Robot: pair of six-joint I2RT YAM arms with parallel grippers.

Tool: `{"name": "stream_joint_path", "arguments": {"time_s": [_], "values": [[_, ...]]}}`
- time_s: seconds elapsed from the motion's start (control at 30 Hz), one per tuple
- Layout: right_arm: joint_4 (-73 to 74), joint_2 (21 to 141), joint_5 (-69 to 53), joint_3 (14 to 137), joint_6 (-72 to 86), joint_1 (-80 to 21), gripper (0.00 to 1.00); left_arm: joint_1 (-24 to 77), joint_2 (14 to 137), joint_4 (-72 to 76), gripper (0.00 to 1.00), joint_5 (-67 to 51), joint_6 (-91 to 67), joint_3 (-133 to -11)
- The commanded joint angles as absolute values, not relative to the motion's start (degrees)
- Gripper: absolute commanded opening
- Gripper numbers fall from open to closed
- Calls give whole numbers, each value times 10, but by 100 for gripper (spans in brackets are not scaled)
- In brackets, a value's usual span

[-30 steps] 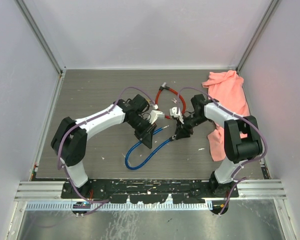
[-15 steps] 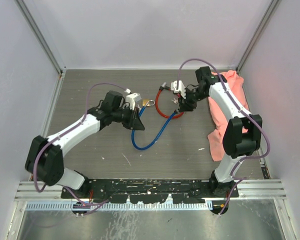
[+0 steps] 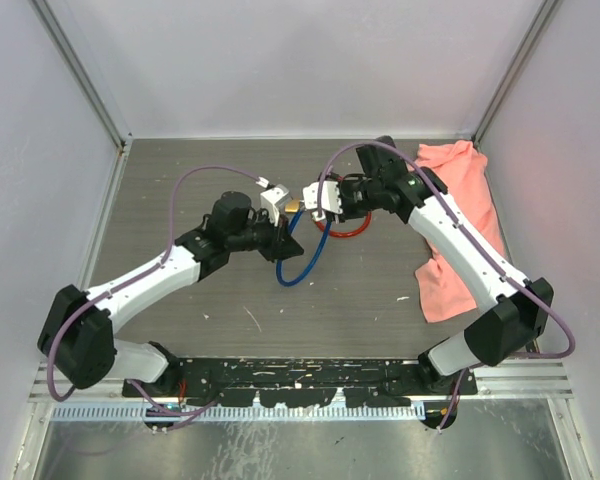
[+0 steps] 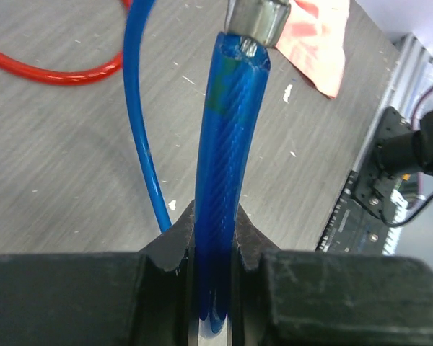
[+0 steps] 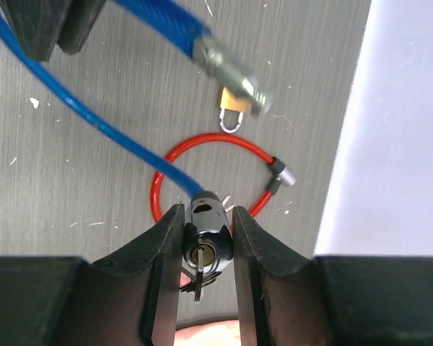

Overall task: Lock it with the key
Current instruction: Lock the lock.

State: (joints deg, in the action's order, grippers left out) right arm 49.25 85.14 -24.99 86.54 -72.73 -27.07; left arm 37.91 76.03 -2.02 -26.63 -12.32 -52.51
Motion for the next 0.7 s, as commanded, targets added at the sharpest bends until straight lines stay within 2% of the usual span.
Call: {"name": "stream_joint_path", "arguments": {"time_s": [0.0, 0.2, 0.33, 0.67], "values": [[452, 830, -222, 887, -821, -276, 1, 383, 778, 3, 0, -382, -171, -570], [528, 817, -241, 947, -922, -280, 1, 383, 792, -32, 0, -477, -165, -587], [591, 822, -228, 968, -961, -285, 1, 383, 803, 33, 0, -522, -216, -569], [627, 795, -213, 981, -1033, -305, 1, 389, 813, -23, 0, -532, -181, -580]]}}
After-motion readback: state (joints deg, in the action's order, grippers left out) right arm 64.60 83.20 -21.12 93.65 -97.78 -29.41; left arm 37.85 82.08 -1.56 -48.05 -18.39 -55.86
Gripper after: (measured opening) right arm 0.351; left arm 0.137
